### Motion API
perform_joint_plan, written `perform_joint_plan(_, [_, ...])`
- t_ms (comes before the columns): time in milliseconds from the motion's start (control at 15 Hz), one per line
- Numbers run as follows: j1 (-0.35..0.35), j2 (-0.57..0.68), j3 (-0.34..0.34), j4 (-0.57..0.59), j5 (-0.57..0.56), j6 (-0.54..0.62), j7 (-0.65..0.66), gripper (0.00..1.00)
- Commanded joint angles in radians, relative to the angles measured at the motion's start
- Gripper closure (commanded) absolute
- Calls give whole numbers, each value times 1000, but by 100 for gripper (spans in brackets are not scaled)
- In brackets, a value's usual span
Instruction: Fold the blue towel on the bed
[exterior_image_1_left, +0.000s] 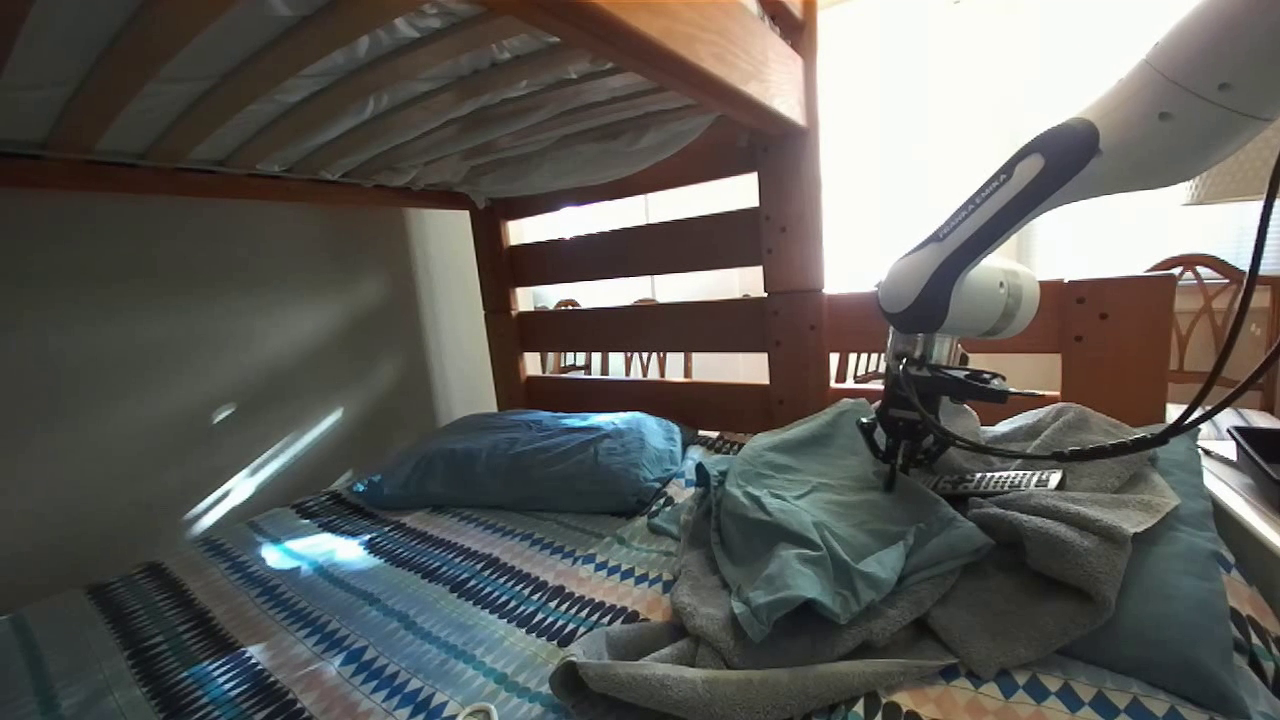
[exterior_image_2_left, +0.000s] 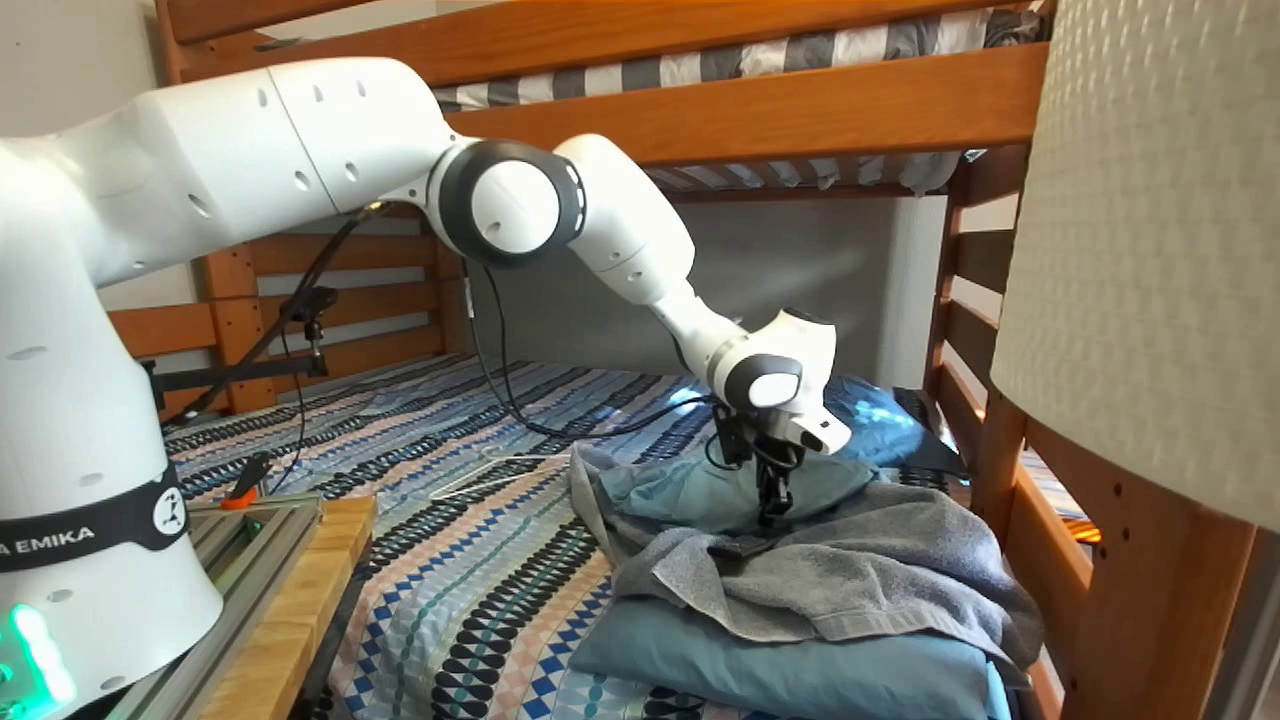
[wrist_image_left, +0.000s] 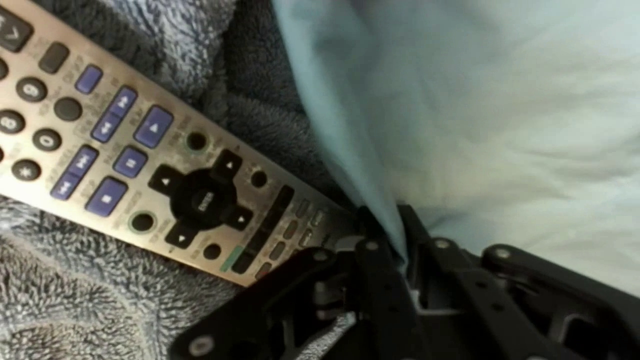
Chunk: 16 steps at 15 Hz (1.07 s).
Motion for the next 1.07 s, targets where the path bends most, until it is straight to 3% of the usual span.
perform_joint_plan(0, [-18,-60,25,-64,6,25,-41,100])
perform_joint_plan(267, [-1,-91,73,-34,-19,34,-185,100])
perform_joint_plan(733, [-80,-104,316,-3,49,45,-524,100])
perform_joint_plan(933, [-124,-49,419,48,68,-4,-679,100])
perform_joint_plan(1000, [-109,-20,415,85,100,-46,-735,100])
